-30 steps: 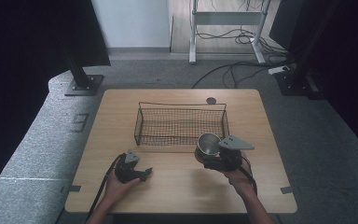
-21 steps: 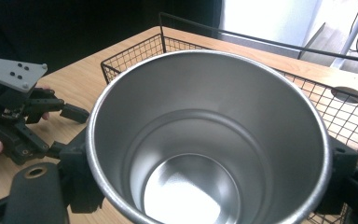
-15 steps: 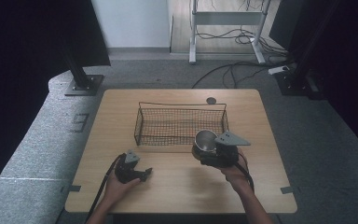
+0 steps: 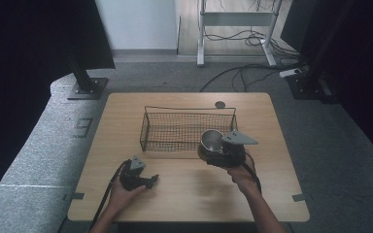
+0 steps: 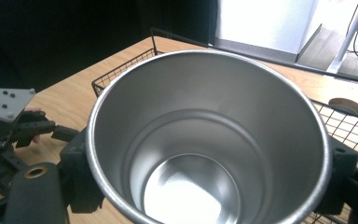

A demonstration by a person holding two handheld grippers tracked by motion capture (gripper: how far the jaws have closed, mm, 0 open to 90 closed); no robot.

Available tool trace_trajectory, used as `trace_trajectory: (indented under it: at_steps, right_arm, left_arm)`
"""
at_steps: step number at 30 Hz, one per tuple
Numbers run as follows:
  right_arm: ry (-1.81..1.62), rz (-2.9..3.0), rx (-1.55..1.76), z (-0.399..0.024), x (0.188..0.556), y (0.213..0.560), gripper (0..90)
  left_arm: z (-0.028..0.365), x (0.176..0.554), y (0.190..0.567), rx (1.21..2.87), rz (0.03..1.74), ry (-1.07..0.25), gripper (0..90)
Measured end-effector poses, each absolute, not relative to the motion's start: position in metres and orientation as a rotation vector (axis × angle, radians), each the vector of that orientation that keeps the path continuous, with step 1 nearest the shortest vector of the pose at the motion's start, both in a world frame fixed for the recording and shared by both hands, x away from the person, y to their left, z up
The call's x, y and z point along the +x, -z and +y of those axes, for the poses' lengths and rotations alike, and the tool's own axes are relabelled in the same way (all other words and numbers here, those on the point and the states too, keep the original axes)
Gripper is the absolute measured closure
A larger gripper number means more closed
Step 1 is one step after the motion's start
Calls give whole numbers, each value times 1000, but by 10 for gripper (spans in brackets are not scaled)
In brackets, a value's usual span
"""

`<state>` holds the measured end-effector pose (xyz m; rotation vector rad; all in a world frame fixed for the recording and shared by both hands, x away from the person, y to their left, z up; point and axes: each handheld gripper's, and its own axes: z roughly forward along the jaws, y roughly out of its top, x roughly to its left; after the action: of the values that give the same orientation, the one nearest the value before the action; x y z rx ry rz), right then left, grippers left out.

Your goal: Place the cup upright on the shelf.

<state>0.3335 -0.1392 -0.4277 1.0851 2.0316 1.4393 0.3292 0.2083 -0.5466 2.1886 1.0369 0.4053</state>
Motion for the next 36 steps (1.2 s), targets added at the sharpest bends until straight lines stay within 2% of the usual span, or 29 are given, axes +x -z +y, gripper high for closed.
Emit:
trace_trajectory:
  at_steps: [36]
  right_arm:
    - [-1451, 1980, 1109, -143, 373, 401, 182]
  left_arm:
    - [208, 329, 547, 2189, 1037, -406, 171]
